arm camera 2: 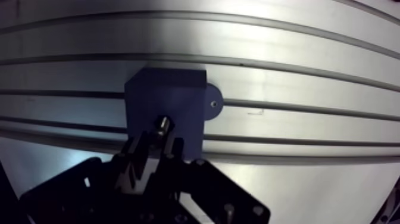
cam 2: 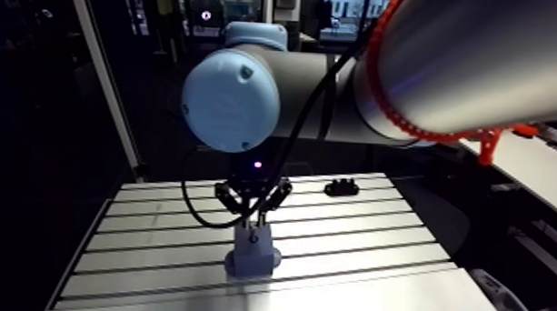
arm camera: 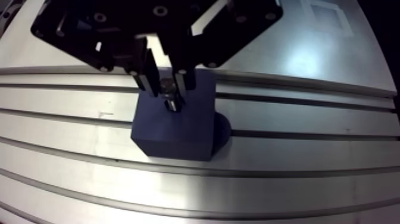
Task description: Pick up the M10 bolt and insert it into the hex recess until seated.
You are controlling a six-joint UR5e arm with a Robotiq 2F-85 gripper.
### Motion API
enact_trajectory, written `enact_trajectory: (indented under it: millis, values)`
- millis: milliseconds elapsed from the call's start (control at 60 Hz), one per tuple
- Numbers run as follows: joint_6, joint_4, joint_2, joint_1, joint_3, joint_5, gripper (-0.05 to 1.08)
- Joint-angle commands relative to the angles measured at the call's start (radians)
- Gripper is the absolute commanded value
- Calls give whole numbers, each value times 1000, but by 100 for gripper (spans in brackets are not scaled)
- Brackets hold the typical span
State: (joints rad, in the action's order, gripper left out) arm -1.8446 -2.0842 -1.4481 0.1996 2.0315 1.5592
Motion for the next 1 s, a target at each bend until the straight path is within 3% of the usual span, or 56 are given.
enact_trajectory:
  millis: [17, 683, 750, 767, 783, 800, 817, 833, 950, 967, 983, 1000]
  values:
    - [0, 0, 2, 0, 2, 0, 105]
    - [-1, -3, 15, 0, 10, -1, 101]
    - [-2, -3, 15, 0, 10, -1, 89]
    - [-2, -3, 13, 0, 10, -1, 80]
    - [-2, -3, 13, 0, 10, -1, 80]
    - [-4, -3, 14, 0, 10, -1, 64]
    - [-4, -3, 14, 0, 10, -1, 64]
    - [-3, -4, 15, -1, 10, -1, 45]
    - [-4, -6, 15, -3, 11, -1, 30]
    - [-5, -6, 15, -3, 11, -1, 21]
    - [-5, -6, 15, -3, 11, -1, 21]
    - [-5, -6, 15, -3, 10, -1, 10]
